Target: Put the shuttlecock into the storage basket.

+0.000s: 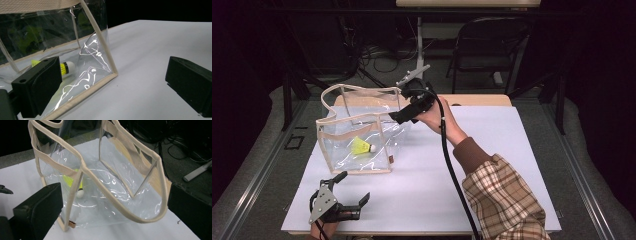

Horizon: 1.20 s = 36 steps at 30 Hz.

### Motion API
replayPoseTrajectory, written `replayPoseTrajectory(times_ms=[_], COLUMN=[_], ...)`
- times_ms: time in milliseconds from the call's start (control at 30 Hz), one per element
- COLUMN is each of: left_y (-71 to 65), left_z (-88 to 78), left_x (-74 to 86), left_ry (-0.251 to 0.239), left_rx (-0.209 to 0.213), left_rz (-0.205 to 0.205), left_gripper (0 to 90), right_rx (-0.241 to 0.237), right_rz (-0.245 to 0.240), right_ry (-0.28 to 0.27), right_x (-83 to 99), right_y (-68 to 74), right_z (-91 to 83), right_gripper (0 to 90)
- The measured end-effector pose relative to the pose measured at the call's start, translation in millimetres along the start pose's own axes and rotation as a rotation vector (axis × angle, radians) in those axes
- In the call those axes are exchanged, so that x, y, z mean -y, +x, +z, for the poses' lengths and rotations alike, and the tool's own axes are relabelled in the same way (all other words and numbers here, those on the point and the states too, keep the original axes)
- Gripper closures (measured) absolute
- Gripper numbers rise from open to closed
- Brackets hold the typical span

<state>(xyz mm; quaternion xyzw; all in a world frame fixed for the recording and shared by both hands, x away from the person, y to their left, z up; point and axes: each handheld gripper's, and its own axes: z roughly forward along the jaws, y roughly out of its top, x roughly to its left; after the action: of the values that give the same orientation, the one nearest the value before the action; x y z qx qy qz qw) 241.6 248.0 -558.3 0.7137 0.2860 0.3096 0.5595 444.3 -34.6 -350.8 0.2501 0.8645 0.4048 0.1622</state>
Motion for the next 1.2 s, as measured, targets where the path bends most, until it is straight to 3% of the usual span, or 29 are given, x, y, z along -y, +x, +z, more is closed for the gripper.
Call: replayPoseTrajectory(times_ms=[700,967,1200], left_y=[-0.6,-0.9,-1.5], left_z=[-0.4,-0.3,-0.1], left_x=[-0.1,-0.3,-0.6], left_ry=[0.0,0.001,0.0], left_rx=[0.003,0.01,0.009], left_rz=[0.003,0.005,0.009], left_gripper=[0.7,0.7,0.7], right_rx=[0.047,0.071,0.098], right_rz=[0.008,0.001,0.008], right_ry=[-0.042,-0.036,-0.062], right_x=[53.6,78.1,100.9], right_y=[-5.6,-2.5,2.8], right_z=[-42.6,-52.6,-63.8], right_gripper=[0.0,0.0,0.0])
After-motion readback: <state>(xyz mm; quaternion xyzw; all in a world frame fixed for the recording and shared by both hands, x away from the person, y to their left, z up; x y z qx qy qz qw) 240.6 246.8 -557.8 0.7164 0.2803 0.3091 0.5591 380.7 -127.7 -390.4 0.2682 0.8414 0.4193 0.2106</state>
